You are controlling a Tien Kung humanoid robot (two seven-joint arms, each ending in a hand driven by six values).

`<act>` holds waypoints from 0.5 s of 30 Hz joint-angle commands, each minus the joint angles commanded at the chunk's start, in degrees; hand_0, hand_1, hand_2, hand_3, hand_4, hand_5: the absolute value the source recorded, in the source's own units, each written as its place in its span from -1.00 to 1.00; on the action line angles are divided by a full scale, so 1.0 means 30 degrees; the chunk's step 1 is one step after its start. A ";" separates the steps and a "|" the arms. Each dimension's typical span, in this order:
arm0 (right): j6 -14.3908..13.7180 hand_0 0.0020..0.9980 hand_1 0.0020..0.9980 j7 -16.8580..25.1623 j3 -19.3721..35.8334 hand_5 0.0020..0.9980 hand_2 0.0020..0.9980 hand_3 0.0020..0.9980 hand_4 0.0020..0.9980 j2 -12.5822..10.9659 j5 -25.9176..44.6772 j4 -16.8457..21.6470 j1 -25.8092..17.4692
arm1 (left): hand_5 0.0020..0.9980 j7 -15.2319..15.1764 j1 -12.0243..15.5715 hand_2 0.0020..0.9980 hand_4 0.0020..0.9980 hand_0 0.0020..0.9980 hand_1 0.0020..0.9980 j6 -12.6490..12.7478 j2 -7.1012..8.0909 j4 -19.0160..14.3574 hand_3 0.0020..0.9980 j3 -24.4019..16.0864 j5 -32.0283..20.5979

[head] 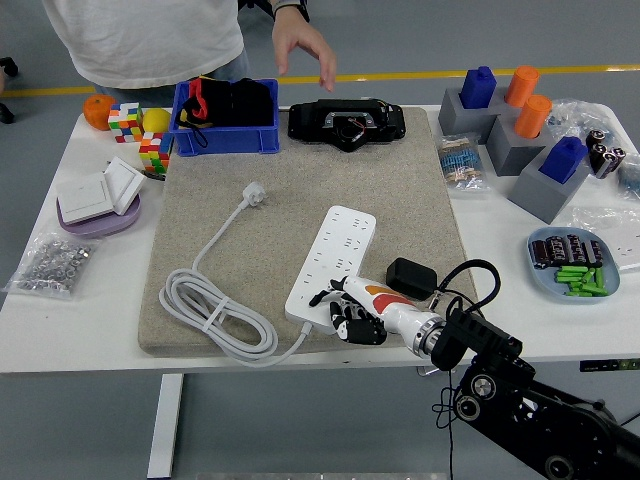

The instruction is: Press the white button,pick up the black plug,place it near the board,insert it into the board

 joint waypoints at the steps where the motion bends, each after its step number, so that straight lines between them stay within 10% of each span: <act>1: -0.0003 -1.00 -1.00 0.0007 0.0017 -1.00 -0.73 0.33 -0.59 -0.0009 -0.0029 -0.0034 0.0007 | -0.45 0.0004 -0.0010 0.17 0.32 0.42 0.33 0.0003 -0.0007 0.0000 0.36 -0.0018 0.0014; 15: -0.0021 -1.00 -1.00 0.0115 0.0156 -1.00 -0.72 0.31 -0.59 -0.0046 -0.0344 -0.0360 -0.0089 | -0.45 -0.0034 -0.0038 0.17 0.32 0.42 0.33 0.0015 -0.0054 0.0000 0.36 -0.0004 -0.0073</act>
